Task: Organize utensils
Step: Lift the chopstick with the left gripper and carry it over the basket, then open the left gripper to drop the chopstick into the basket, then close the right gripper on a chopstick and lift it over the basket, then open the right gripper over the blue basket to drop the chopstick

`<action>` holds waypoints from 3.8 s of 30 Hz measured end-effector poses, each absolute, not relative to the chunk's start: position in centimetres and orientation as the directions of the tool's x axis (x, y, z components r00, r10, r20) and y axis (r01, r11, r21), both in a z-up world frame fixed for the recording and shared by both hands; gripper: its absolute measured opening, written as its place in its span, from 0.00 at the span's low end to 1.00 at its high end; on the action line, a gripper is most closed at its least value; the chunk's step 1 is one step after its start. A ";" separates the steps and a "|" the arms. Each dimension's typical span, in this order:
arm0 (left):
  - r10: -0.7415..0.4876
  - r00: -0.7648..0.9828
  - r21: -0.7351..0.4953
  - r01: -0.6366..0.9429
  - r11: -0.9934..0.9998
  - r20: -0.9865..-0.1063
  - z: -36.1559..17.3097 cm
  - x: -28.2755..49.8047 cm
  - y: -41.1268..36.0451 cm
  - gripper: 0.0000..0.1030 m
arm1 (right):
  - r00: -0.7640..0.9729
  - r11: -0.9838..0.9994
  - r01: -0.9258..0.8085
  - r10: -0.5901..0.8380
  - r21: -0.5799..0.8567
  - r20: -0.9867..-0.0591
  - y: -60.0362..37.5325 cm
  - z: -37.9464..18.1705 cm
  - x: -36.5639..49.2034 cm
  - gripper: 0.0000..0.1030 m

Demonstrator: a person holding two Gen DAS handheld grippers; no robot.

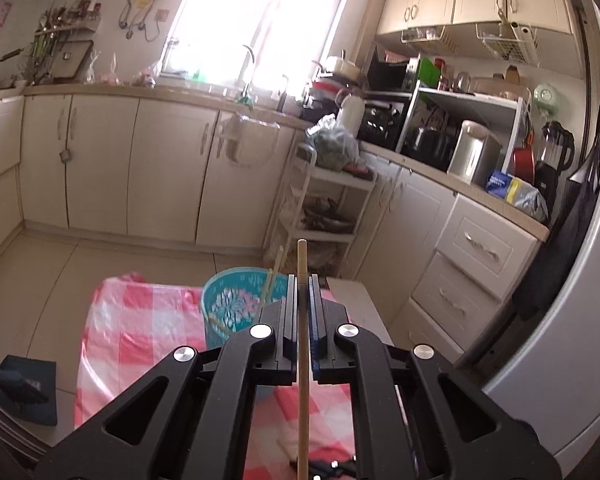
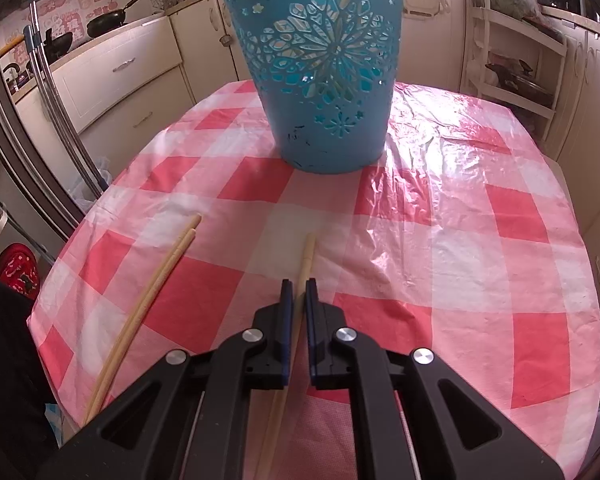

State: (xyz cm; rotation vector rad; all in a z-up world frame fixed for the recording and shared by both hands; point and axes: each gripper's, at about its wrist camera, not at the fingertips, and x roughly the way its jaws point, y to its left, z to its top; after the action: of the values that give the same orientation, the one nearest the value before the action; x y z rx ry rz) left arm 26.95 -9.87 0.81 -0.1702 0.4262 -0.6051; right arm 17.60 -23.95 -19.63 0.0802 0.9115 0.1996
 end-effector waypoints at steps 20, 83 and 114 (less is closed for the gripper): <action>-0.377 0.900 -0.370 0.281 0.886 -0.219 -1.1 39.4 -14.1 0.05 | 0.579 0.955 -0.130 0.292 0.267 -0.762 -25.1 -19.8 18.0 0.07; -0.253 0.777 -0.351 0.044 0.935 -0.577 -9.5 31.8 -0.3 0.66 | 0.824 0.906 -0.261 0.389 0.333 -0.413 -27.2 -0.8 18.1 0.05; -0.255 0.771 -0.370 0.027 0.929 -0.583 -9.7 31.7 0.2 0.67 | 0.704 0.928 -0.167 0.349 0.333 -0.619 -27.7 -5.1 19.5 0.04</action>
State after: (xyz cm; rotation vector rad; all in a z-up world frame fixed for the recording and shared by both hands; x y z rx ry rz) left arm 31.74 0.17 -9.67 -0.3543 0.6760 -0.1564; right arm 19.51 -27.72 -5.11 0.2613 0.7374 0.2909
